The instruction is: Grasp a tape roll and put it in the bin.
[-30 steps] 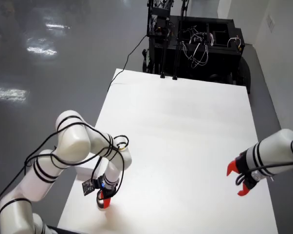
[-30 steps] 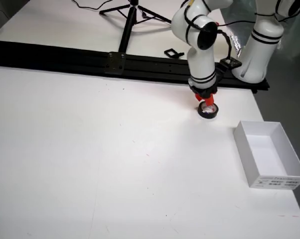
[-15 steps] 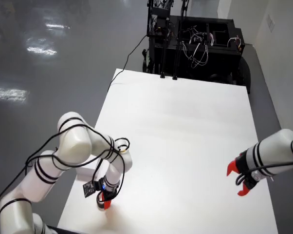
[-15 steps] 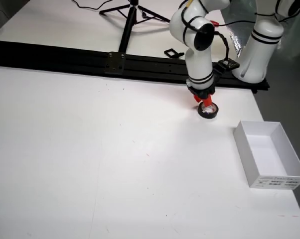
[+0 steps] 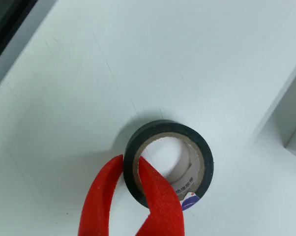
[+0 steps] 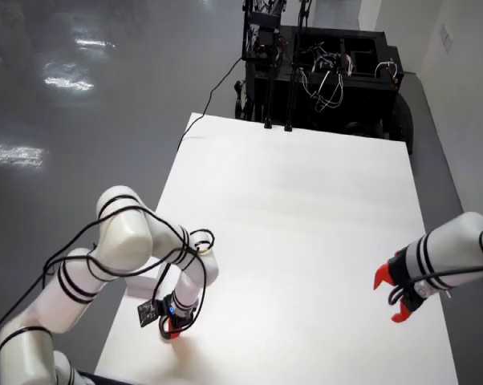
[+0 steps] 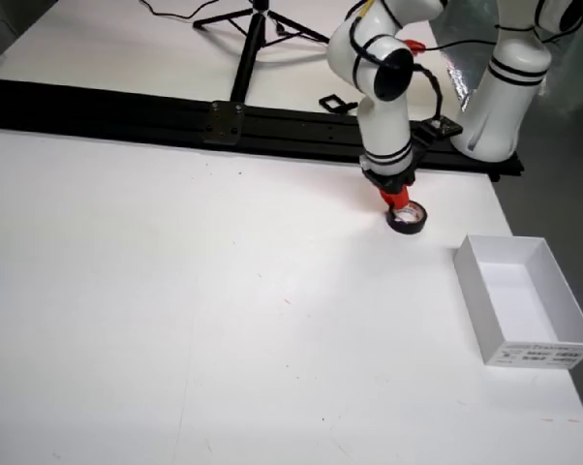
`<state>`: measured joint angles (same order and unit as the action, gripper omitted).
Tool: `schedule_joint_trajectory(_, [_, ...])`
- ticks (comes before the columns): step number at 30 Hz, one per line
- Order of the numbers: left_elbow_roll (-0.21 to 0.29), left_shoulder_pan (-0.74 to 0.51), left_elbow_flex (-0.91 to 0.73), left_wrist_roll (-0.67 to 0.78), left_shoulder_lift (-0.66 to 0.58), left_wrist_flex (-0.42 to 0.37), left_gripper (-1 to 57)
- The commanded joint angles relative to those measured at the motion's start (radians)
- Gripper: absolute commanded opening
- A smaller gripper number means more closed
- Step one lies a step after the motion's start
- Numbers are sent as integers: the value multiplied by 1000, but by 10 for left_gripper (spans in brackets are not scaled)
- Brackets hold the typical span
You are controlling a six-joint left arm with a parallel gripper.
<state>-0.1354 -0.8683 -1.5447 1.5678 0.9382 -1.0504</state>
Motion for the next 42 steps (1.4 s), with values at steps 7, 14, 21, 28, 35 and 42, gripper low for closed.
schedule_joint_trajectory(7, [-46, -5, 5, 1, -82, -85, -6])
schedule_joint_trajectory(14, [-66, 20, 5, -2, -165, -128, -6])
schedule_joint_trajectory(21, [-136, 77, 6, -26, -306, -189, -6])
schedule_joint_trajectory(28, [-190, 209, 9, -103, -420, -200, -6])
schedule_joint_trajectory(35, [-231, 313, 12, -172, -438, -189, -6])
schedule_joint_trajectory(42, [-254, 430, 15, -230, -460, -158, -6])
